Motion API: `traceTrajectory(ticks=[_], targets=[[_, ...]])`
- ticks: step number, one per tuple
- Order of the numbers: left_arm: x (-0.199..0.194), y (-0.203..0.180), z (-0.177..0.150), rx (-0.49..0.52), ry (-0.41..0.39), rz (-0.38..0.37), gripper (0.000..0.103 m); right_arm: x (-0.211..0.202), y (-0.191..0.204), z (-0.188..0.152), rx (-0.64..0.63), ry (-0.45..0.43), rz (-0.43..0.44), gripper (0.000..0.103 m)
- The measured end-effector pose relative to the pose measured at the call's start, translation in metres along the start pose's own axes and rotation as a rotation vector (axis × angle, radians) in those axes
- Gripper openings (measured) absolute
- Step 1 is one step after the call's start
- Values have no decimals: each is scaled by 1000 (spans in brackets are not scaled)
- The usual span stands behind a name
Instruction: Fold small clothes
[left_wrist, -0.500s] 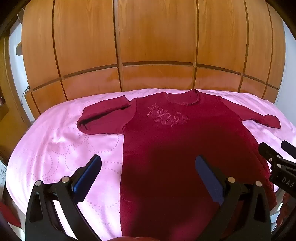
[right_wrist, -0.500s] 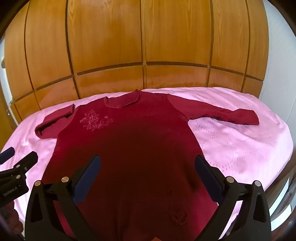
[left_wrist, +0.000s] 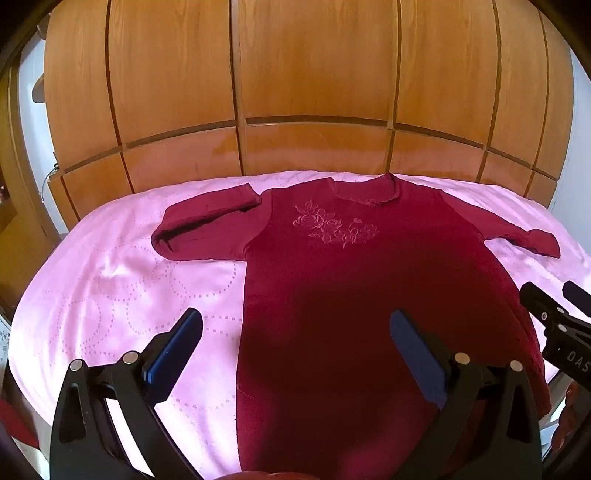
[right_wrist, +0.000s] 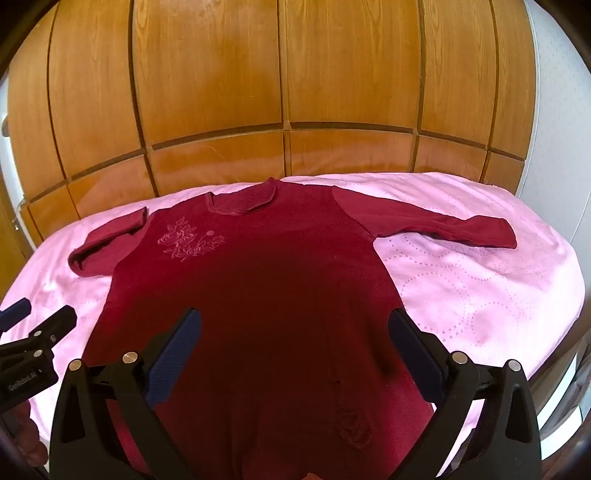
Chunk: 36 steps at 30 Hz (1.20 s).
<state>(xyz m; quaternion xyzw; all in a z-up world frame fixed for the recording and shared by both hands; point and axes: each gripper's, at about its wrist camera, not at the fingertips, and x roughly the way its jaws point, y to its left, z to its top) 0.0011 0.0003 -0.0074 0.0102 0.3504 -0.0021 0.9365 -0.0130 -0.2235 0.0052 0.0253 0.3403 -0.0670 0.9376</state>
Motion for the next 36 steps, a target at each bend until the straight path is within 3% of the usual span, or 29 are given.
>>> traceTrajectory(ticks=[36], targets=[[5,0,-2,-11,29,1,101,2,2,-2,-3,17,3,100]])
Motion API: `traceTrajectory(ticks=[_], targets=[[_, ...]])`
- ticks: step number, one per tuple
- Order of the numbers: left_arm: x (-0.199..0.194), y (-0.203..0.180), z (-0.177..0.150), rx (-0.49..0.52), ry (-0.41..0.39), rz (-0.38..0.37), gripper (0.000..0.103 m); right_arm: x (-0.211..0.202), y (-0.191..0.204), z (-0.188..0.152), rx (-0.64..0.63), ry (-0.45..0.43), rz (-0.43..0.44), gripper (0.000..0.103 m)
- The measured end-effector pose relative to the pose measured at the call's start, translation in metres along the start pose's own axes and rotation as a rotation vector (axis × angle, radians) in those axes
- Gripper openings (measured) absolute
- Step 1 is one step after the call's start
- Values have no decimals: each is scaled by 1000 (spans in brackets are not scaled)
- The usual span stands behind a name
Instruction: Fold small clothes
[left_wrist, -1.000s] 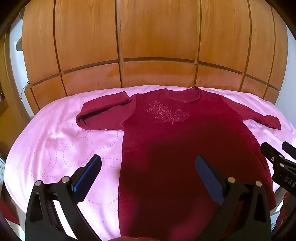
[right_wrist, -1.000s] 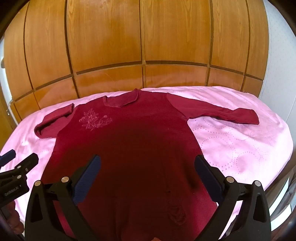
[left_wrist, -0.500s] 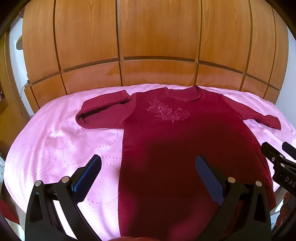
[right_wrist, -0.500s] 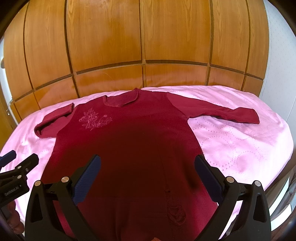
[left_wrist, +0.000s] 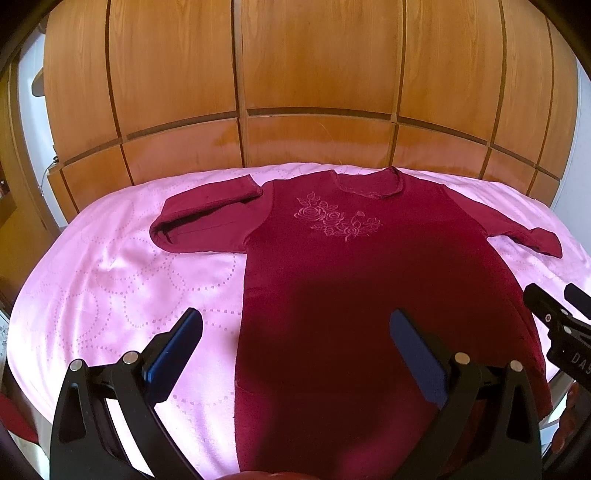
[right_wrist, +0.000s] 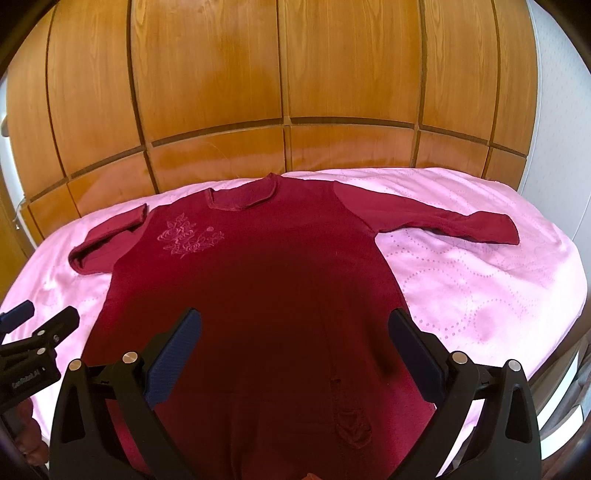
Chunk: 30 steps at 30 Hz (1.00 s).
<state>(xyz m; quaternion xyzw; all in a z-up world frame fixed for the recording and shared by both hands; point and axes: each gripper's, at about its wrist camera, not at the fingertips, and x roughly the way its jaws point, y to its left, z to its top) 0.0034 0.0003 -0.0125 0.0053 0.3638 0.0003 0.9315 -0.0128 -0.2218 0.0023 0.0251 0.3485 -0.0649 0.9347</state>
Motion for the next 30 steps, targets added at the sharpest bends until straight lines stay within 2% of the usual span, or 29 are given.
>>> traceTrajectory(ticks=[16,24,30], targets=[[2,1,3,0,8,-6,101,3,2,0,2,10,2,100],[-1,2,4,-12,-24,-9,101,3,2,0,2,15,4,100],[6,4,4,-15,7,-15,101,5,2,-1,0,19,0,100]])
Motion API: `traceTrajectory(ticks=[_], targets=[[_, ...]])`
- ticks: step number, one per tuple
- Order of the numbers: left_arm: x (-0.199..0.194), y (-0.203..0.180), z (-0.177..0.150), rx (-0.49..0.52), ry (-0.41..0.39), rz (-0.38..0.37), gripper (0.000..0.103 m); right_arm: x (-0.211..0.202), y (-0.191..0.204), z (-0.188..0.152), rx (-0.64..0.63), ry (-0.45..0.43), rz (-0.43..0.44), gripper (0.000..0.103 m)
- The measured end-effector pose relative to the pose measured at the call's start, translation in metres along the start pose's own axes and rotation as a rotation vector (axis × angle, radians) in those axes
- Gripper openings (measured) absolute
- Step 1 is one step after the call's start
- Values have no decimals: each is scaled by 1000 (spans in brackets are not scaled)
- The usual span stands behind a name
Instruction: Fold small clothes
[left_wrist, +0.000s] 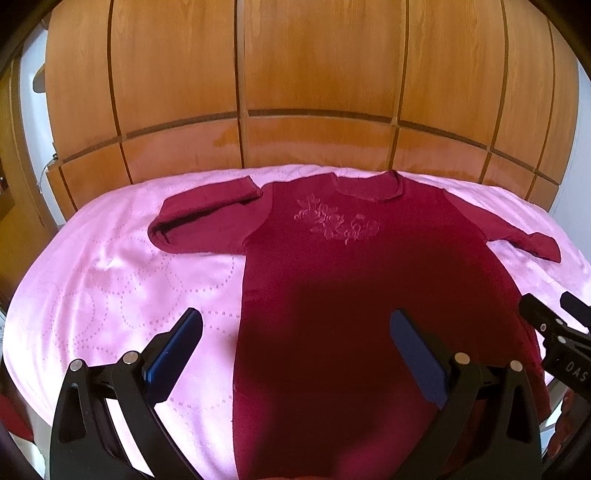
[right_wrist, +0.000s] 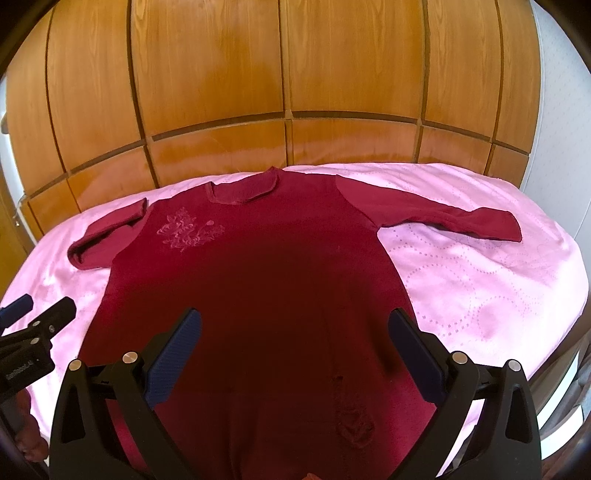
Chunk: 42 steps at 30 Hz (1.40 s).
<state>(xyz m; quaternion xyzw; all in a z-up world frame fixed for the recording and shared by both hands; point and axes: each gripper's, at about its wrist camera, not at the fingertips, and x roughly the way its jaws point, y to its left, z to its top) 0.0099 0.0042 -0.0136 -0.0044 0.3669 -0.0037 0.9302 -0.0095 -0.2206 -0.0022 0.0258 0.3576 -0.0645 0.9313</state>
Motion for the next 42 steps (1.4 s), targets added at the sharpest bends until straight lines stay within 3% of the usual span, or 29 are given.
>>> traceTrajectory(ticks=[5,9,13,18,22,27,34,38,42], targets=[[29,9,-3,-30,155,-94,101,10,-2,-1,0,22,4,100],[44,21,-12,-74,157,-83,101,23,-2,-3,-5,43,24,100],[56,32,-15,-66,138,-28,101,37,4,-5,-21,53,69,100],[75,56,-12,-50,112,98,101,63,23,0,-44,146,109,100],[93,85,-7,-88,123,167,101,78,42,12,-42,188,230,100],[117,121,0,-155,119,224,101,91,80,34,-131,164,317,100],[146,164,7,-238,151,323,101,118,143,73,-223,140,467,71],[153,184,5,-319,172,324,101,152,189,93,-254,185,570,62],[156,188,-1,-352,170,305,101,196,219,113,-134,291,675,57]])
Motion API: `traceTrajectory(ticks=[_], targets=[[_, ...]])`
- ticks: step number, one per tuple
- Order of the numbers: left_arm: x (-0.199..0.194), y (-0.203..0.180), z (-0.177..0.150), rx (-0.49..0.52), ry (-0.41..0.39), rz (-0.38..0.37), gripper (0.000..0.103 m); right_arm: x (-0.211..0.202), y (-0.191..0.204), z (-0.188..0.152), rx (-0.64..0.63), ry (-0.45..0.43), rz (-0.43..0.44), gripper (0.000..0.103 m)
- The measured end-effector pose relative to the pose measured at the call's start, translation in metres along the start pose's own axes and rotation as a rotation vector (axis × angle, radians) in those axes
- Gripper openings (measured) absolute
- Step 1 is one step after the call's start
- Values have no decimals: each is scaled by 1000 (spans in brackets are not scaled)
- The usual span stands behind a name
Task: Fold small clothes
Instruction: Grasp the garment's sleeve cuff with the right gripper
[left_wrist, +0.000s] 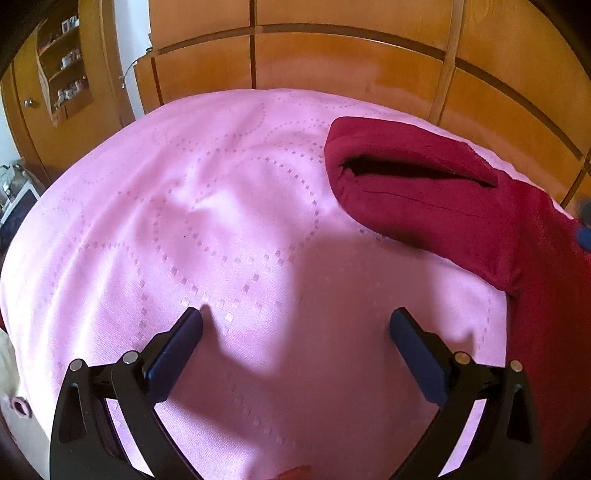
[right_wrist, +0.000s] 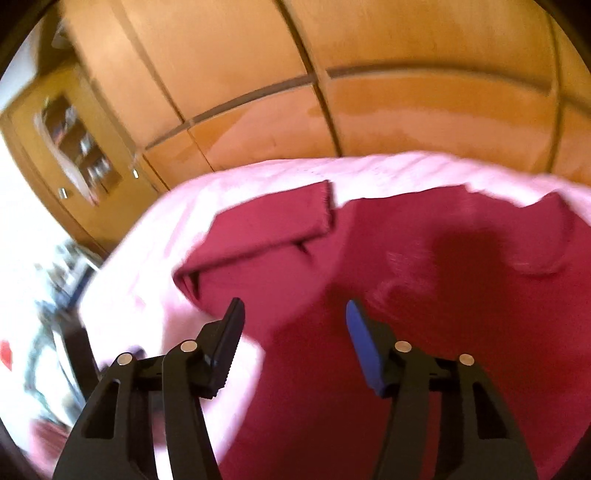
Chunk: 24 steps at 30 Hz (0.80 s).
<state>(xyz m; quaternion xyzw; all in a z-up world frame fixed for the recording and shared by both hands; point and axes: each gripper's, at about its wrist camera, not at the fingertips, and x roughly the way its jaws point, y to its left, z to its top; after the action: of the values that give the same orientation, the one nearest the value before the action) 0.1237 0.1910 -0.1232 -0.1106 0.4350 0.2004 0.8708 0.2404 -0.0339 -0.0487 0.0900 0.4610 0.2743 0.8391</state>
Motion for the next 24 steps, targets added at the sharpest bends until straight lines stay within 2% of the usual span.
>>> traceTrajectory(ticks=[2,8,11,12,13,14,16,19,24], targets=[[0,-1,-3,6,-3,9,101,23,-5,16,93,24,56,57],[-1,0,-8,8,13,6,101,78,-21,46,283,61,104,57],[2,0,-6,9,11,7,101,96,-36,50,413,63,101,50],[1,-1,-7,10,8,10,101,101,-40,50,449,67,101,42],[1,-1,-8,11,4,11,101,107,-47,49,496,70,100,29],[1,-1,-8,11,2,12,101,110,-51,47,525,69,102,23],[0,-2,-9,13,0,15,101,114,-56,46,551,63,120,10],[-1,-3,-10,17,-1,20,101,110,-57,48,527,39,146,8],[-6,-6,-8,22,13,15,101,71,-44,55,407,-36,159,8]])
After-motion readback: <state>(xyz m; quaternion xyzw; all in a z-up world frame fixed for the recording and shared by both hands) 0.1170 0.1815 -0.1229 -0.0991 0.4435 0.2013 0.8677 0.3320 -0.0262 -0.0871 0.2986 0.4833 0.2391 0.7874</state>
